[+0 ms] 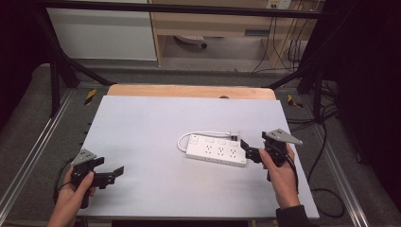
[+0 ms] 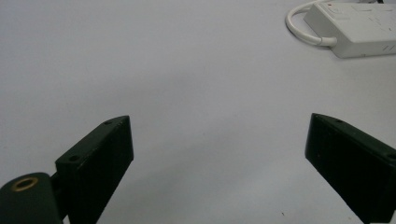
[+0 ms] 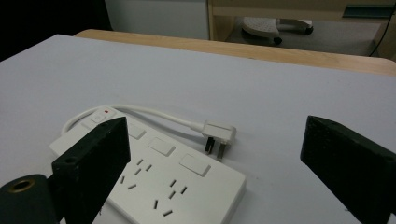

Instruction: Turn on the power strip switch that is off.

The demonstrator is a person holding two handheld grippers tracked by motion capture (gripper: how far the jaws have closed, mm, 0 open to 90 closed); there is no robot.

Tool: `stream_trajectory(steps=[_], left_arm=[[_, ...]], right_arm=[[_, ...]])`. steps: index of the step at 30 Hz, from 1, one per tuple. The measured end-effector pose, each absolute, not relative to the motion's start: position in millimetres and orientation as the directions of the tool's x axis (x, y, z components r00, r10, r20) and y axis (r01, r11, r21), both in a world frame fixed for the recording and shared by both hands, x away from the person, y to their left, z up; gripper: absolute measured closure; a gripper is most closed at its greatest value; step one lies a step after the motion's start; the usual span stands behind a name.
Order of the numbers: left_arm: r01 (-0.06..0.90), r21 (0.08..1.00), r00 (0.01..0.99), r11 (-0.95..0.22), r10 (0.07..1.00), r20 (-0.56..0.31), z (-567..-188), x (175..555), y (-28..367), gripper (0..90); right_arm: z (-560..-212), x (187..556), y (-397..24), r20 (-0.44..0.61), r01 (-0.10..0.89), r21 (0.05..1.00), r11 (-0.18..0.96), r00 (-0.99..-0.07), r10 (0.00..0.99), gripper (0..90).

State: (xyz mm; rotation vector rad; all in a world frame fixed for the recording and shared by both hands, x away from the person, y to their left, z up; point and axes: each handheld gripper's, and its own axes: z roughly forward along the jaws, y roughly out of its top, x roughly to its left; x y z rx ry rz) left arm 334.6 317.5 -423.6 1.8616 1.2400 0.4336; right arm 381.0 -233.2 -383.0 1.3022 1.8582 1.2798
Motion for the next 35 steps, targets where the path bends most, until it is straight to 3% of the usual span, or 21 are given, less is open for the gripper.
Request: stream_trajectory(steps=[22, 35], left_arm=[[0.593, 0.789, 0.453, -0.162, 0.877, -0.160, -423.6, 334.5, 317.4, 7.8], [0.589, 0.791, 0.456, -0.164, 0.876, -0.158, -423.5, 334.6, 317.3, 7.8]], right_arm=[[-410.5, 356.4, -266.9, 0.105, 0.445, 0.893, 0.067, -0.351, 0.930, 7.3], [-442.5, 360.1, -271.1, 0.094, 0.563, 0.818, 0.120, -0.336, 0.937, 7.2]])
